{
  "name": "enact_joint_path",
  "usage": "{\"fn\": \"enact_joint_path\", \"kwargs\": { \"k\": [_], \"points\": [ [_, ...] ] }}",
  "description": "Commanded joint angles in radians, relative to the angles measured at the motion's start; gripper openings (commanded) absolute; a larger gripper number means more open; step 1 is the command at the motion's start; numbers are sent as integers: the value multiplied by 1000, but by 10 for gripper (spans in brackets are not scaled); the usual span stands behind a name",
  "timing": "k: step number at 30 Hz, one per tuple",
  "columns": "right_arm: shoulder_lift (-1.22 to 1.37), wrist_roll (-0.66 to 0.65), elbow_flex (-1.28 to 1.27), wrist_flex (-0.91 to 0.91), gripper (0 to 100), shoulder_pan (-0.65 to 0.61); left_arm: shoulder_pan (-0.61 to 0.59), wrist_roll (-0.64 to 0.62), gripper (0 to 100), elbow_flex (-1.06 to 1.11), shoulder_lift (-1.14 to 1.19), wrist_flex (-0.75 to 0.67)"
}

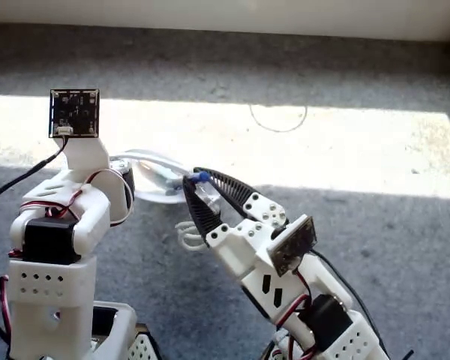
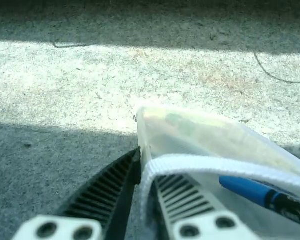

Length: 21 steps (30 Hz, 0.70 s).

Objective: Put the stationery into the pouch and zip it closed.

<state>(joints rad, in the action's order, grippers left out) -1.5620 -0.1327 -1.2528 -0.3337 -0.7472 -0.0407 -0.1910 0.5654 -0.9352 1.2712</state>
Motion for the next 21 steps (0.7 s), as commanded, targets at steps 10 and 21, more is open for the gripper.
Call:
{"fn": "enact_joint_path", "kwargs": {
  "k": [10,21],
  "points": [
    [-13,-57,131,-166,6,-68,-16,-9,8,1,-16,-9],
    [-13,-58,128,-162,6,-174,-16,-9,8,2,-16,-8]
  ]
}}
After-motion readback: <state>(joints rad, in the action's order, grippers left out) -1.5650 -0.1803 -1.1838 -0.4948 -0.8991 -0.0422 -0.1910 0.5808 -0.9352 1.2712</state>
